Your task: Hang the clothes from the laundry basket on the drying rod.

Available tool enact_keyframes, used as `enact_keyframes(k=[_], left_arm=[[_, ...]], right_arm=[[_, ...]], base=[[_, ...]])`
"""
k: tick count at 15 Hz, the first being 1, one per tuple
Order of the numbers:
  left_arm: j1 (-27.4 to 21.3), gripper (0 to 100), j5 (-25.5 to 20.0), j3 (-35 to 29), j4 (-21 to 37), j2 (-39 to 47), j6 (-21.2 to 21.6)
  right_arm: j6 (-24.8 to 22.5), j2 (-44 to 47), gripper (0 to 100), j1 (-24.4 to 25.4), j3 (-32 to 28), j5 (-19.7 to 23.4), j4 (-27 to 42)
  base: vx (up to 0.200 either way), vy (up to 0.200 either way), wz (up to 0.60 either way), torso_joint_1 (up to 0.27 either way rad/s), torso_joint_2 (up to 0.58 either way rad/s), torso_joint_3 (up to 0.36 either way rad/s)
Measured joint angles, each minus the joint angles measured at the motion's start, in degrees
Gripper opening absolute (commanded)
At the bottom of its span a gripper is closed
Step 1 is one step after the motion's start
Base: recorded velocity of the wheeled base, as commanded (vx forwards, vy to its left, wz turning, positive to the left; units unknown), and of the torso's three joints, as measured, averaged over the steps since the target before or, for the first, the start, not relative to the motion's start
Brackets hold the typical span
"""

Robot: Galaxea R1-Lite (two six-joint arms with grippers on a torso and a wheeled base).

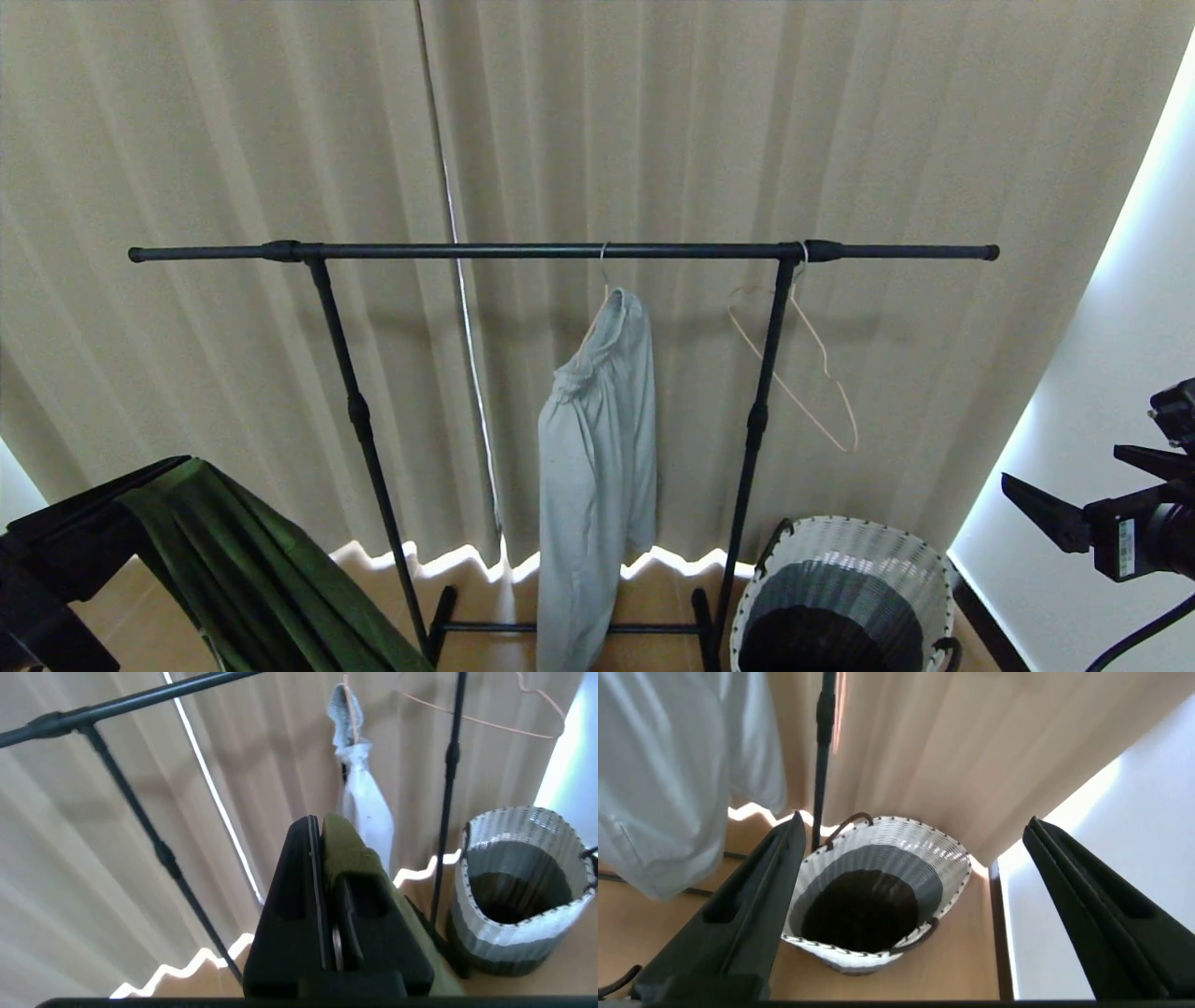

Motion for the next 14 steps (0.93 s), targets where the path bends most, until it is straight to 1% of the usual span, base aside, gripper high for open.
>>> enact_keyframes(k=[10,13,14], left_arm=[[0.1,0,0.1,0.1,0.1,-0.2,-0.2],[0.2,0,0.1,0.3,0.2,-0.1,-0.3],[0.6,0,0.1,0.5,0.3,0.0,-0.3]], right_arm=[[-0.2,-0.2,100,0.4,-0.3,0.0,0.0],[-0.2,-0.2,100,1.5,-0.3,0.0,0.0],[-0.2,-0.1,100,2.3,-0.4,0.0,0.0]], base=[[0.200,0.000,0.00,0.003,0.00,0.002],[0.200,0.000,0.00,0.002,0.00,0.001],[0.000,0.000,0.00,0.000,0.00,0.000]])
